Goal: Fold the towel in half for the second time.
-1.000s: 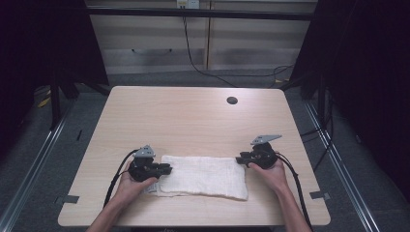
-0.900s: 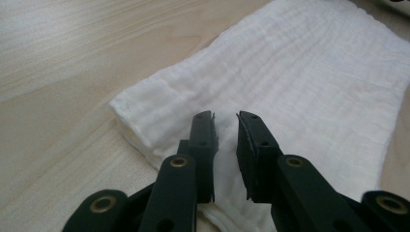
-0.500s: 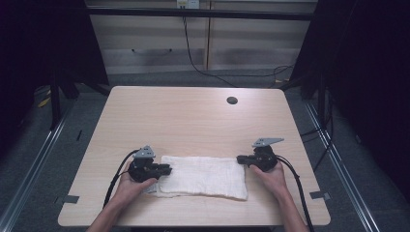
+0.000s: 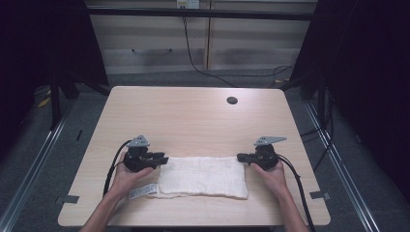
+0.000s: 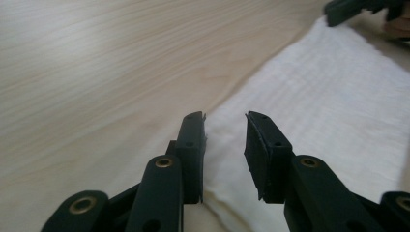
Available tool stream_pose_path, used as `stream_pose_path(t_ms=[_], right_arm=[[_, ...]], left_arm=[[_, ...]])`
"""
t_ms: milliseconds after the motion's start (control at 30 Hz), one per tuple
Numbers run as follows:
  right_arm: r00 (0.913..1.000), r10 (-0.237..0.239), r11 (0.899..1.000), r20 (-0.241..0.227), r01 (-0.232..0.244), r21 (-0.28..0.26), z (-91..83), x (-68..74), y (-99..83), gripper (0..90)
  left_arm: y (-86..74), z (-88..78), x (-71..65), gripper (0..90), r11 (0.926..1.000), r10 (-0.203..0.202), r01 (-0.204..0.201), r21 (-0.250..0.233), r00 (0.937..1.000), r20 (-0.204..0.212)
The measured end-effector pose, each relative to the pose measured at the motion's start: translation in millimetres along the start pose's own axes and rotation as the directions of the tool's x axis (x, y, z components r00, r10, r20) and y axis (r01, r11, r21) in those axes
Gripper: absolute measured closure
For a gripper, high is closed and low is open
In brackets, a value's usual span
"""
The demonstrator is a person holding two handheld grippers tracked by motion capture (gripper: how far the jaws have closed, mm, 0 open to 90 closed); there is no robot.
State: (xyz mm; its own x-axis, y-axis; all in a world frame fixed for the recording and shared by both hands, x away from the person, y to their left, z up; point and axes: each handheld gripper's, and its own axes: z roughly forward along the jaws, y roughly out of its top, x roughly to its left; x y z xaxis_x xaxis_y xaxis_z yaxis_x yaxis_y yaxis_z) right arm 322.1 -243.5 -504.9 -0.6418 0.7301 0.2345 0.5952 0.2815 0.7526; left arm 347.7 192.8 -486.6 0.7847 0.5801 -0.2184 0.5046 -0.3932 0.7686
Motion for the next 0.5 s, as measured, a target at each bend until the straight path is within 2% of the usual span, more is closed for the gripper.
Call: stream_pose_path(t_ms=[67,133,200,267,300,367,433,467,500], right_arm=[[1.0000,0.005,1.000,0.002,-0.005,0.007,0.3,0.1,-0.1,86.9],[1.0000,0.000,1.000,0.002,0.000,0.003,1.1,-0.9,0.0,86.8],[1.0000,0.009,1.000,0.003,-0.009,-0.003,1.0,-1.0,0.5,86.8],[0.9999,0.010,1.000,0.005,-0.010,-0.008,0.1,-0.9,0.9,86.8],[0.9999,0.015,1.000,0.005,-0.015,-0.008,-0.9,-0.6,0.9,86.8],[0.9999,0.009,1.000,0.009,-0.009,-0.006,-1.5,-0.6,0.9,86.8],[1.0000,0.005,1.000,0.008,-0.005,-0.010,-2.0,-0.6,0.9,86.7],[1.0000,0.001,1.000,0.008,-0.001,-0.011,-2.1,-0.6,0.9,86.7],[1.0000,0.000,1.000,0.008,0.000,-0.012,-1.9,-0.4,1.1,86.8]], left_arm=[[1.9,0.1,8.9,67.1,0.9993,-0.033,0.033,-0.018,0.9994,-0.003],[4.3,2.3,12.7,65.8,0.9997,-0.020,0.020,-0.012,0.9990,-0.040],[5.7,6.9,16.7,64.2,0.9993,-0.036,0.036,-0.013,0.9991,-0.022],[3.7,12.4,18.9,63.3,0.9991,-0.042,0.042,0.010,0.9991,-0.012],[2.5,14.8,17.9,61.5,0.9990,-0.040,0.040,0.020,0.9992,-0.002],[1.9,19.5,13.3,60.6,0.9978,-0.012,0.013,0.066,0.9997,-0.021],[1.9,20.5,11.0,60.1,0.9975,0.000,0.002,0.070,0.9999,-0.017],[1.4,22.9,9.0,60.1,0.9963,0.019,-0.016,0.084,0.9990,-0.041],[1.4,22.9,9.0,60.1,0.9963,0.019,-0.016,0.084,0.9990,-0.041]])
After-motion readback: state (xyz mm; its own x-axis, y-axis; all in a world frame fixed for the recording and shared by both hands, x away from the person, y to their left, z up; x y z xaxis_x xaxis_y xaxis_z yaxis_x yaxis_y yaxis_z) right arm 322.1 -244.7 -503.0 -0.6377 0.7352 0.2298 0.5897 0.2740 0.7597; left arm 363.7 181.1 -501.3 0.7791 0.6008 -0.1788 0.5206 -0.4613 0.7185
